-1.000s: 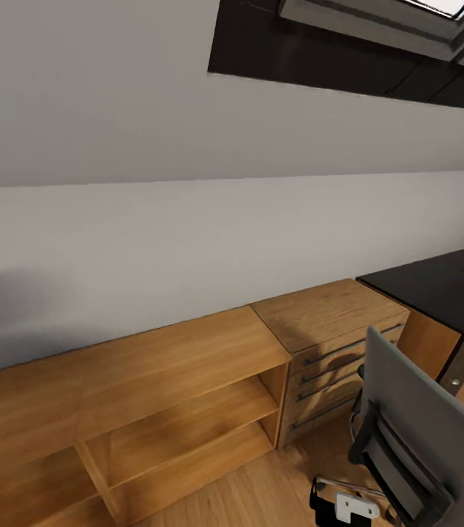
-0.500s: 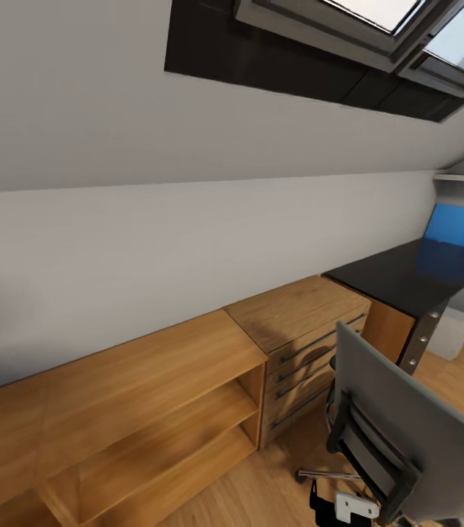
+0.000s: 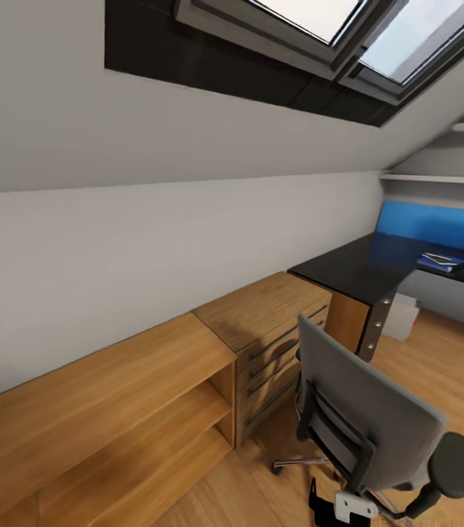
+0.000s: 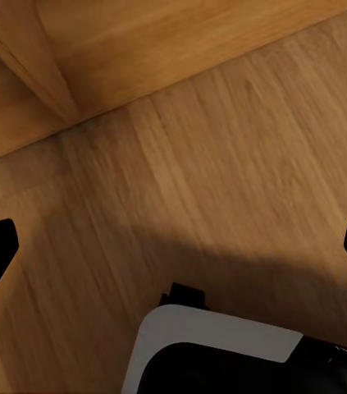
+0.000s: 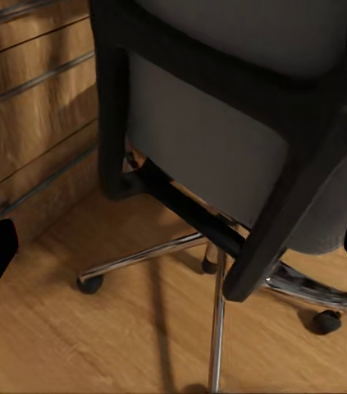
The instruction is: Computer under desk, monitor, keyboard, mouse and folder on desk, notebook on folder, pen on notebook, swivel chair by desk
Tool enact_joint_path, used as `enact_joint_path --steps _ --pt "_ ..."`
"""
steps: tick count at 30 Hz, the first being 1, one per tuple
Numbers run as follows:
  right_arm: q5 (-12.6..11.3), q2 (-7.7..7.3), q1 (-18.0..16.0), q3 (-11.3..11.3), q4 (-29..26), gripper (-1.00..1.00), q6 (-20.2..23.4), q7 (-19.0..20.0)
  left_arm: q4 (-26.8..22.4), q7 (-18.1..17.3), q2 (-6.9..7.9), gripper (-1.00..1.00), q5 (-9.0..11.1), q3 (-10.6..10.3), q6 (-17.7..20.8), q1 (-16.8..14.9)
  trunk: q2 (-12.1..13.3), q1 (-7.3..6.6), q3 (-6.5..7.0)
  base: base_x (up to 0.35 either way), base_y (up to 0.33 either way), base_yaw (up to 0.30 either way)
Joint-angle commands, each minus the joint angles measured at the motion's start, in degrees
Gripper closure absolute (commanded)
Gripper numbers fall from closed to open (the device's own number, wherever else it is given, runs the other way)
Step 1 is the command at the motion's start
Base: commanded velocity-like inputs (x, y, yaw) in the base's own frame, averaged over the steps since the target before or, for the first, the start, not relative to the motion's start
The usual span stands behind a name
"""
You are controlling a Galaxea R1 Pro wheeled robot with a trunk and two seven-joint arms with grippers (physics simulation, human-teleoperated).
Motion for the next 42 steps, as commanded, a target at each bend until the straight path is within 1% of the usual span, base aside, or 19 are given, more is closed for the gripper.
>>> enact_joint_path --steps 1,8,17,34,42 --pt "-0.24 0.01 -0.05 0.49 0.03 -1.0 -0.07 -0.36 -0.14 0.24 0.01 -1.0 0.06 -0.13 -0.04 0.04 -0.04 0.01 -0.05 0.0 0.0 -0.3" --pt "-0.21 0.04 -0.05 0.51 0.03 -1.0 -0.07 -0.36 -0.13 0.24 0.01 -1.0 0.06 -0.15 -0.04 0.01 -0.04 0.01 -0.05 0.0 0.008 -0.3" --pt "-0.2 0.03 -0.05 0.51 0.03 -1.0 -0.07 -0.36 -0.14 0.24 -0.02 -1.0 0.06 -0.15 -0.04 0.02 -0.04 0.01 -0.05 0.0 0.17 -0.3" --pt "-0.2 -0.02 -0.05 0.51 0.03 -1.0 -0.07 -0.35 -0.15 0.24 -0.01 -1.0 0.06 -0.15 -0.04 0.06 -0.04 0.01 -0.05 0.0 0.011 -0.3" --pt "-0.2 -0.02 -0.05 0.51 0.03 -1.0 -0.07 -0.3 -0.13 0.24 -0.07 -1.0 0.06 -0.15 -0.04 0.02 -0.04 0.01 -0.05 0.0 0.191 -0.3"
